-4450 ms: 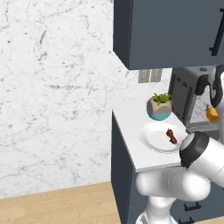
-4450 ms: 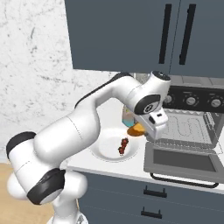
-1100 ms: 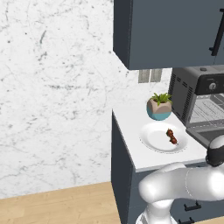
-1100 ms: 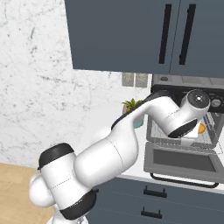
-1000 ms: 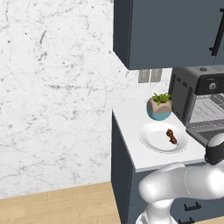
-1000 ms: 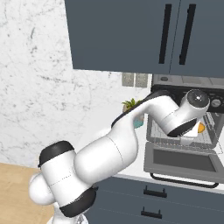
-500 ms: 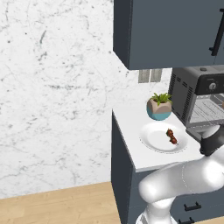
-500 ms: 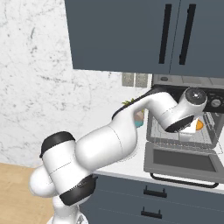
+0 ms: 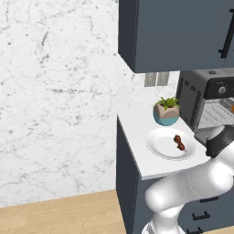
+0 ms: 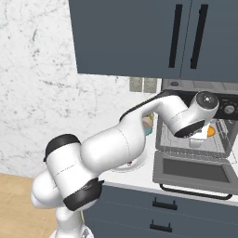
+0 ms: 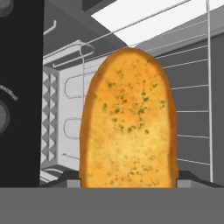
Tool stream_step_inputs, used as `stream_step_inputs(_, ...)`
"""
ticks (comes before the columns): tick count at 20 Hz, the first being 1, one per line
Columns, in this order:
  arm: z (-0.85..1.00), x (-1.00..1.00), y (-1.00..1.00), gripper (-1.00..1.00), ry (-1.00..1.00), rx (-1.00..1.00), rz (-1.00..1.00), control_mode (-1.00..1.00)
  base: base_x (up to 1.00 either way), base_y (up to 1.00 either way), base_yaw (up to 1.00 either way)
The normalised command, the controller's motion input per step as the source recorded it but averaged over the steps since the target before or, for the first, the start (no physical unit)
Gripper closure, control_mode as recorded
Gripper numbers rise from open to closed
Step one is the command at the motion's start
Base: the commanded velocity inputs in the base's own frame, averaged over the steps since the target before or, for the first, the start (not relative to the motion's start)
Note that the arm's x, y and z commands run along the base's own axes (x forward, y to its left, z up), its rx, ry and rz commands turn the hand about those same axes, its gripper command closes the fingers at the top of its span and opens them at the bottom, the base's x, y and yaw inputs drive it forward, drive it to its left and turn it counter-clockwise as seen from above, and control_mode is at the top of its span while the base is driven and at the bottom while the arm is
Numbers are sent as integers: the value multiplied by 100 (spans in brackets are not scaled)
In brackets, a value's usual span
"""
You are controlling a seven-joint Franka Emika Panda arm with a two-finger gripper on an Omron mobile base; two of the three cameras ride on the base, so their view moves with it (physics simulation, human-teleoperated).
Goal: Pick up the kebab skewer and baguette bread, and place them inside the toaster oven. Close the toaster oven door and start by setting the timer.
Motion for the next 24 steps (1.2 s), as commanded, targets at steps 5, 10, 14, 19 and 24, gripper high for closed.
stream_step_inputs(5,-7,6,0,100,-1,0,0,-100,0,0,0)
stream_step_inputs(10,-10,9,0,100,-2,0,0,-100,0,0,0)
stream_step_inputs(14,-9,15,0,100,-3,0,0,-100,0,0,0)
stream_step_inputs(19,-11,16,0,100,-4,0,0,-100,0,0,0)
stream_step_inputs(24,-3,19,0,100,-3,0,0,-100,0,0,0)
